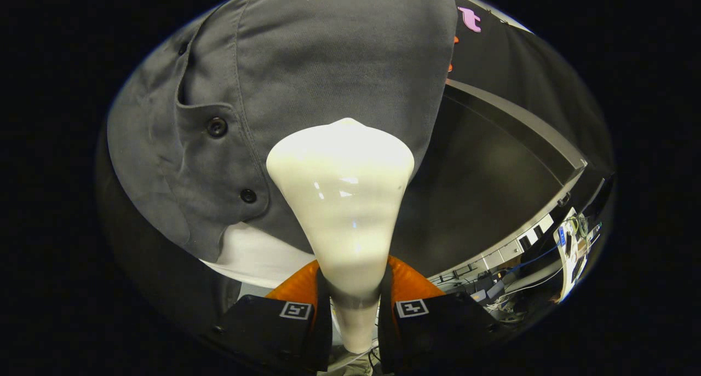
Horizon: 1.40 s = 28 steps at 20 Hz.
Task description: Iron the clothes twice with a garment steamer, once on the left side and once on the right side.
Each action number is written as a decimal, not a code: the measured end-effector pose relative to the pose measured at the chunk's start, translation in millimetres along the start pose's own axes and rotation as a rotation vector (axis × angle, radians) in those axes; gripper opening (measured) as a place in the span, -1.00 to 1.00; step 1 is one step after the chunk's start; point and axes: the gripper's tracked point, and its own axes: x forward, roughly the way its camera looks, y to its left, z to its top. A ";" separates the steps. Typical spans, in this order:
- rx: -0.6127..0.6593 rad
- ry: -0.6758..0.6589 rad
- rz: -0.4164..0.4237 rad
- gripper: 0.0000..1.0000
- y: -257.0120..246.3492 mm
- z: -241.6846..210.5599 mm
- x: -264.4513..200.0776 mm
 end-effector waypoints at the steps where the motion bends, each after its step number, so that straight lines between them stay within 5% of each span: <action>1: -0.004 -0.014 0.000 -0.16 -2.1 5.8 -6.5; 11: 0.000 -0.211 0.030 -0.16 19.1 111.0 -121.0; 20: -0.043 -0.397 0.177 -0.17 112.8 207.9 -222.3; 28: -0.088 -0.461 0.243 -0.16 185.7 258.6 -249.1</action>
